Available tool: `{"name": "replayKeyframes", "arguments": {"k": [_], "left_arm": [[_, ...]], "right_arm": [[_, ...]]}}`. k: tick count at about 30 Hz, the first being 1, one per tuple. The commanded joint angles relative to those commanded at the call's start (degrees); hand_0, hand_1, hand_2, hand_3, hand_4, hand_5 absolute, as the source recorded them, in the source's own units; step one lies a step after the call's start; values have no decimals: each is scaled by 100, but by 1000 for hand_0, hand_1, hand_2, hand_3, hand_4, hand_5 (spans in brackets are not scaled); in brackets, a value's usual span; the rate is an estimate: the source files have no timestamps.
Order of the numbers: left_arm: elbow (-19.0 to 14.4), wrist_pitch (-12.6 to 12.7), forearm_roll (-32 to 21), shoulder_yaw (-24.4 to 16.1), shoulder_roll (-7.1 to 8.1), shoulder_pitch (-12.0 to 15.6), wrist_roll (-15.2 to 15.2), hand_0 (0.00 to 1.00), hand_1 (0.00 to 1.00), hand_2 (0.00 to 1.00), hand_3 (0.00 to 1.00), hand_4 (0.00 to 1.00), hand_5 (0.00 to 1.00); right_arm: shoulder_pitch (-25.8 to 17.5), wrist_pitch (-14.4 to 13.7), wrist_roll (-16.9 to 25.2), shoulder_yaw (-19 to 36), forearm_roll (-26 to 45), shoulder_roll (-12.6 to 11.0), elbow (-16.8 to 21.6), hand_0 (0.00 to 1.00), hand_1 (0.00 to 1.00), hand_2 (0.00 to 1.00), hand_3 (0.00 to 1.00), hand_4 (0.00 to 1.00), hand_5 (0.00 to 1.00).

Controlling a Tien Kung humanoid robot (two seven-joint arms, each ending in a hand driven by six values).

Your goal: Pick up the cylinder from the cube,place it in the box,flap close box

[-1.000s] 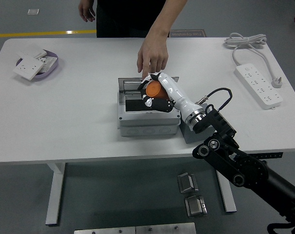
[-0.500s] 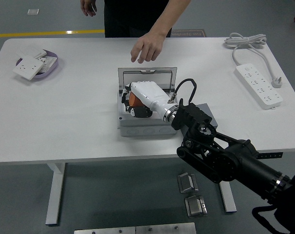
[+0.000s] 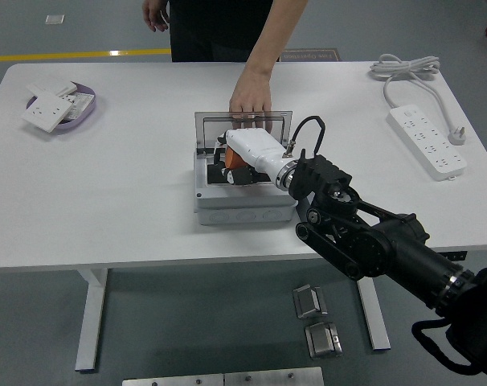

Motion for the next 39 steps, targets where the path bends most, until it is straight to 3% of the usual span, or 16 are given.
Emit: {"name": "replayKeyframes", "arguments": {"k": [3,4,9,10,15,16,21,22,23,26,33,39], "left_arm": [[0,-1,6,0,-5,-11,-2,589,629,616,622,678,207],[0,-2,8,2,-8,-14,-2,589,629,615,621,676,208],[0,-2,10,4,-12,-20,-3,589,629,615,621,676,208],[0,-2,6,5,-8,-20,-2,589,629,614,620,677,208],[0,2,-4,7,-4,-16,0,589,629,614,620,677,208],[0,1,-5,12,-6,-17,0,589,629,614,620,674,206],[0,-3,3,9,-13,-20,-5,589,629,614,620,674,206],[0,-4,5,8,-14,-19,-7,588,629,613,618,672,203],[0,-4,5,8,-16,-18,-8,588,629,613,618,672,203],[0,-6,-1,16,-26,-7,-12,588,629,613,618,672,203],[0,-7,-19,15,-39,15,-21,588,629,612,619,668,195],[0,-9,2,-17,-19,7,-28,588,629,612,619,666,191]], "right_arm": [[9,29,-9,-10,-9,12,-31,159,304,428,424,224,2],[10,36,-12,-13,-14,15,-38,577,623,601,626,664,2],[20,68,-23,-3,-73,6,-74,577,623,601,626,664,2],[23,75,-25,5,-93,-1,-86,608,644,646,663,645,172],[17,99,-34,31,-136,-25,-126,608,644,646,663,645,172],[17,103,-34,31,-140,-26,-133,615,644,640,655,782,451],[11,115,-35,25,-134,-25,-134,615,644,640,655,782,451],[8,118,-38,23,-111,-32,-113,608,653,643,651,848,501],[5,124,-41,19,-81,-41,-87,608,653,643,651,848,501],[-16,191,-61,-34,205,-132,136,608,653,643,651,848,501],[83,647,-86,-61,1398,-589,889,617,653,645,650,869,521],[463,880,-171,205,2305,-1003,1149,609,650,644,651,880,538]]}}
